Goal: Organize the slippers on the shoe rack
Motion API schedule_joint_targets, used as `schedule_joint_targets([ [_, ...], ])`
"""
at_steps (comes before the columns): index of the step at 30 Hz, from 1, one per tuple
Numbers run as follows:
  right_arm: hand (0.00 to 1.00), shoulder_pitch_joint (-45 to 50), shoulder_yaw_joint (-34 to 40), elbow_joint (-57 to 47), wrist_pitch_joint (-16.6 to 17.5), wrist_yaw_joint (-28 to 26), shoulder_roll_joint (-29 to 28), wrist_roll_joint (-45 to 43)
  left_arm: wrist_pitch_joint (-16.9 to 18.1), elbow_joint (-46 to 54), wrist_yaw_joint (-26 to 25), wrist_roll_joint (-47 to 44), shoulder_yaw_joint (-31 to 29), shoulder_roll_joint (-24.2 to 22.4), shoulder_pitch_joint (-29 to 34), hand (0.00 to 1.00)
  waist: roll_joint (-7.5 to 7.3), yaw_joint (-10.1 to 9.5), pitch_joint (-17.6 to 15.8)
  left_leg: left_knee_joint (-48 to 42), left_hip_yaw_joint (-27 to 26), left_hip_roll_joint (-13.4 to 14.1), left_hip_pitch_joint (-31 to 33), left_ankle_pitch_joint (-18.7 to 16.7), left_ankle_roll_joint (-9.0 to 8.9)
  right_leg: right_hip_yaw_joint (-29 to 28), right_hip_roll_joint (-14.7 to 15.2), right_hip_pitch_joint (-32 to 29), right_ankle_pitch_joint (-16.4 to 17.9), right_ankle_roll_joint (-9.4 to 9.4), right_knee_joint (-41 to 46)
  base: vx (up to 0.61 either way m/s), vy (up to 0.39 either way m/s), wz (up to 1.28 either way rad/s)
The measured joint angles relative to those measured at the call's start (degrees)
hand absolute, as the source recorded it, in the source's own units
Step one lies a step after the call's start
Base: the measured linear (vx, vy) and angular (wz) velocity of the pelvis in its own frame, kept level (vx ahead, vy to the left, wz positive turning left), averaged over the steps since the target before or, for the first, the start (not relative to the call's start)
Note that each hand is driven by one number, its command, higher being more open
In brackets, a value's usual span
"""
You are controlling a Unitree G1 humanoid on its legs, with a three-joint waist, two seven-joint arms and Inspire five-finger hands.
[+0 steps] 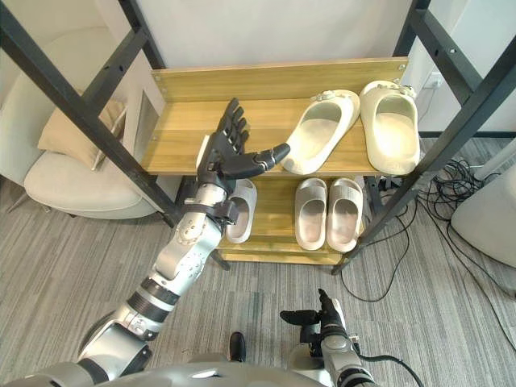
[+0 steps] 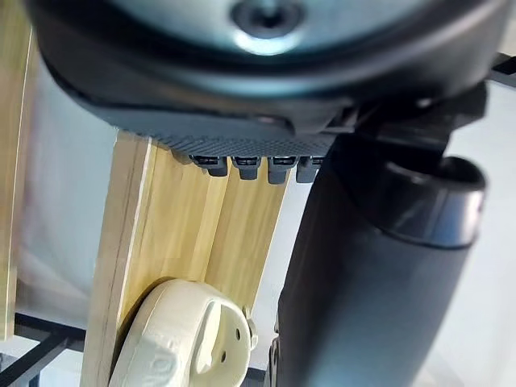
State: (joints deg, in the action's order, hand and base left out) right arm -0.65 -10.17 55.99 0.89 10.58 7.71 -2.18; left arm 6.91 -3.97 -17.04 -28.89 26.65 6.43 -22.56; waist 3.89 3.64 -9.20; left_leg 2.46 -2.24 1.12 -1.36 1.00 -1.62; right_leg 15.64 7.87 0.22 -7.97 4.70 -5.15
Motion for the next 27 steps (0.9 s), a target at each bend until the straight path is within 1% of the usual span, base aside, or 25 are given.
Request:
schedule_joint_targets([
  [9,1.00,-0.3,-0.3,0.8,-0.2,0.0,-0.1,0.0,0.5,0.4,2.9,-0.5,7.0,-1.2,0.1,1.00,-0.18,-0.01,0.5,0.4,0.0,0.0,-0.2,0.3,0.31,0.0,0.0,0.0,0.0,0.02,0.0,0.00,0.000,0.00],
  [10,1.00,-0.4,-0.8,1.1,-0.2,0.0,-0.1,0.0,0.4,0.3,3.0,-0.9,8.5,-1.3,0.4,1.00,-0.29,0.00,0.5,0.4,0.0,0.0,-0.2,0.3,0.31,0.0,0.0,0.0,0.0,0.02,0.0,0.00,0.000,0.00],
  [15,1.00,-0.5,-0.8,1.1,-0.2,0.0,-0.4,0.0,0.5,0.2,3.1,-0.9,9.2,-1.7,0.9,1.00,-0.48,0.00,0.6,0.4,0.0,0.0,-0.5,0.3,0.31,0.0,0.0,0.3,0.0,0.02,0.0,0.00,0.000,0.00],
  [19,1.00,-0.5,-1.2,1.1,-0.1,0.1,-0.6,-0.1,0.5,-0.3,3.1,-0.9,10.5,-1.7,0.9,1.00,-0.99,-0.01,0.9,0.5,0.0,0.0,-0.8,0.3,0.31,0.0,0.0,0.6,0.1,0.07,0.0,0.00,0.000,0.00],
  [22,1.00,-0.5,-1.3,1.1,-0.1,0.1,-0.7,-0.1,0.7,-0.6,3.1,-0.9,10.7,-1.7,0.9,1.00,-1.11,-0.01,0.9,0.5,-0.1,0.0,-0.8,0.3,0.31,0.0,0.0,0.6,0.1,0.07,0.0,0.00,0.000,0.00],
  [27,1.00,-0.5,-1.2,1.1,-0.2,0.2,-0.7,-0.1,1.8,-1.4,3.1,-0.9,11.1,-1.7,0.8,1.00,-1.14,0.00,1.0,0.6,-0.2,0.0,-0.9,0.3,0.30,-0.1,0.0,0.6,0.1,0.09,0.0,0.00,0.000,0.00],
])
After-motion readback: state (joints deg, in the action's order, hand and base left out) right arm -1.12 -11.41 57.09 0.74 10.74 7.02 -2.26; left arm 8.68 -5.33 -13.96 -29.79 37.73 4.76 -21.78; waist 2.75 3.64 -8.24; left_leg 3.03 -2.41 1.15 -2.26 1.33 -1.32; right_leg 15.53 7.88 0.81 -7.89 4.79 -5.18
